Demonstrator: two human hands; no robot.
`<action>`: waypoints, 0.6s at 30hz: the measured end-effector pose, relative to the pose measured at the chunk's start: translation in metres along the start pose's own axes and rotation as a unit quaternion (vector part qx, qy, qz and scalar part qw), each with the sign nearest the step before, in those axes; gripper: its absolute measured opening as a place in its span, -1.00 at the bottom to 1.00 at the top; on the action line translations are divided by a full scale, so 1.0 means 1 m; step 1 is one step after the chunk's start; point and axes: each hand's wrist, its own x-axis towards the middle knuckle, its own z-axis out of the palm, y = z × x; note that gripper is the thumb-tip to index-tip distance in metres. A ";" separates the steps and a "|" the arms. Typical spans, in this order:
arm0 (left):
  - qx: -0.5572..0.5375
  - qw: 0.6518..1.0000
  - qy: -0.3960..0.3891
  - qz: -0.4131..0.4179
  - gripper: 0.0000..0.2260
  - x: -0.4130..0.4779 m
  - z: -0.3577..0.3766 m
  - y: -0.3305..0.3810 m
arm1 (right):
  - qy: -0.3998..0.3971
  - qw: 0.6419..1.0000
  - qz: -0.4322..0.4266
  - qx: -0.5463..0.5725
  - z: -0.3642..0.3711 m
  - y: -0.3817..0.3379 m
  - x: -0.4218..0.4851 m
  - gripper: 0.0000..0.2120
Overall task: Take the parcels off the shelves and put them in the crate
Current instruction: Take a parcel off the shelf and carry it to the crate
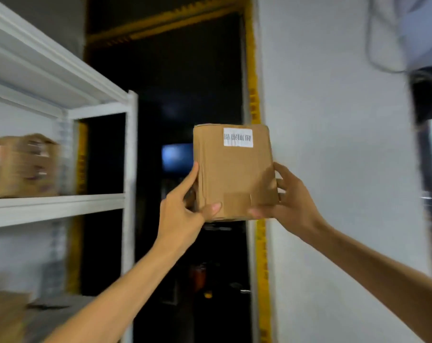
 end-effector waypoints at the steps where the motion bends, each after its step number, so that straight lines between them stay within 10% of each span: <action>1: -0.021 1.000 -0.015 -0.004 -0.19 -0.002 0.028 -0.004 | 0.021 0.999 0.015 -0.019 -0.024 0.009 -0.010 -0.06; 18: -0.326 0.898 -0.292 -0.055 -0.14 -0.122 0.426 0.057 | 0.278 0.854 0.226 -0.378 -0.342 0.027 -0.245 -0.02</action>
